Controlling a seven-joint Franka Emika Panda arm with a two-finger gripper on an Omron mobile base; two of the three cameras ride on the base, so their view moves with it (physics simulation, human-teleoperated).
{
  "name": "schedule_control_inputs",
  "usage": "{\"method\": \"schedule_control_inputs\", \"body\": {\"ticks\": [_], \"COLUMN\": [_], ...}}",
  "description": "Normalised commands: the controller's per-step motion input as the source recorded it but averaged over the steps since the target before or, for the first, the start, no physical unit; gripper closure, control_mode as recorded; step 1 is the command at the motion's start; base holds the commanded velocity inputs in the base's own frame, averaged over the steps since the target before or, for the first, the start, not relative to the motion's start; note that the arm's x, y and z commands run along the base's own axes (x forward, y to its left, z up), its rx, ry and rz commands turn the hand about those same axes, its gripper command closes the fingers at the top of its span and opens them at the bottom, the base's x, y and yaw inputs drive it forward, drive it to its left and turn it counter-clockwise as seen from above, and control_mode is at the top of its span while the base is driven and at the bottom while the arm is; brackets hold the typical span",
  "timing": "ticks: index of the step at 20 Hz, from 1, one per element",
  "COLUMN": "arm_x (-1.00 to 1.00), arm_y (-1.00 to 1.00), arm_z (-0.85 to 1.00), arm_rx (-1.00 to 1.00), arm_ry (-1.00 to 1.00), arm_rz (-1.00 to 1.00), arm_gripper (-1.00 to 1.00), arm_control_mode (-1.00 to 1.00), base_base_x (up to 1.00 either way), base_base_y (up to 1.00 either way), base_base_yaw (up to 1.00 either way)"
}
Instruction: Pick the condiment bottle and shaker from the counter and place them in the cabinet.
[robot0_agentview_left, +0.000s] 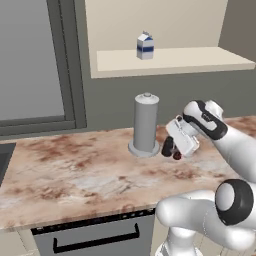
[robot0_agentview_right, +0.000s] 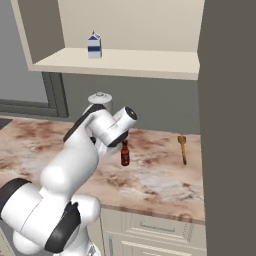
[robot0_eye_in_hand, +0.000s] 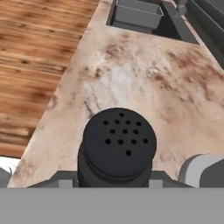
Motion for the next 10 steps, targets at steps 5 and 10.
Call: {"method": "schedule_control_inputs", "body": {"ticks": [5,10], "arm_x": [0.0,0.0], "arm_y": [0.23,0.21], "arm_z": [0.61,0.57], "arm_rx": [0.0,0.0], "arm_ry": [0.0,0.01], "arm_rz": [-0.09,-0.16], "arm_gripper": [1.0,1.0], "arm_control_mode": [-1.0,-1.0], "base_base_x": [0.0,0.0], "base_base_y": [0.0,0.0], "base_base_yaw": [0.0,0.0]}}
